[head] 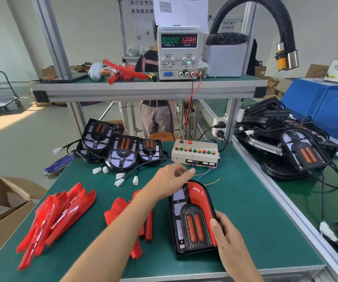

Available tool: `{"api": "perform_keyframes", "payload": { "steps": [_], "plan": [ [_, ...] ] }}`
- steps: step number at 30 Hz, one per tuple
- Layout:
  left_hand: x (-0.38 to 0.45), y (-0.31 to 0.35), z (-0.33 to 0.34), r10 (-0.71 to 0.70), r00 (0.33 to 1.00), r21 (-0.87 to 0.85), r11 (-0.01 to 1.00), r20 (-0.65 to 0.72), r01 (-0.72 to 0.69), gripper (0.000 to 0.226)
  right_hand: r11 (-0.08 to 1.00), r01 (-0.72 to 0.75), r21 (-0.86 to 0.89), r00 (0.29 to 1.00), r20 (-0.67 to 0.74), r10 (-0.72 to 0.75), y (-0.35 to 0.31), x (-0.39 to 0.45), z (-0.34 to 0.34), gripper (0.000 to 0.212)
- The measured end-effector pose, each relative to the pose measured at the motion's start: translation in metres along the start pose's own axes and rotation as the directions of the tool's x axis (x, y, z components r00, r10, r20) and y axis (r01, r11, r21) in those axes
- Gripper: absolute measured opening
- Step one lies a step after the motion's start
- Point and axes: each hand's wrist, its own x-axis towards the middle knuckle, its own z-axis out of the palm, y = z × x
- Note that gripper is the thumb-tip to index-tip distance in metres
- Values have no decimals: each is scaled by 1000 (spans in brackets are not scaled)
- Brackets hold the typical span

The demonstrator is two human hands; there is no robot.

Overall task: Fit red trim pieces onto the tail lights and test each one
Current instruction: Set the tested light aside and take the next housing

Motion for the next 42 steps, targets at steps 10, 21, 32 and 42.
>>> {"api": "perform_keyframes", "payload": {
  "steps": [10, 21, 32, 42],
  "plan": [
    [1, 2, 20, -17, 971, -509, 850, 237, 140, 40, 996, 6, 84, 999, 44, -10, 4, 7, -7, 24],
    [-8, 12, 23, 69, 989, -408, 913, 133, -8, 49, 979, 89, 183, 994, -75, -77, -52, 43, -1, 26],
    [-22, 7, 11, 97, 958, -576, 813, 270, 80, 27, 958, 85, 272, 996, -30, -80, -45, 47, 5, 37],
    [-27, 12, 16, 146, 959, -607, 794, 244, 33, 5, 918, 34, 396, 999, 24, -48, -59, 42, -6, 33]
  ]
}}
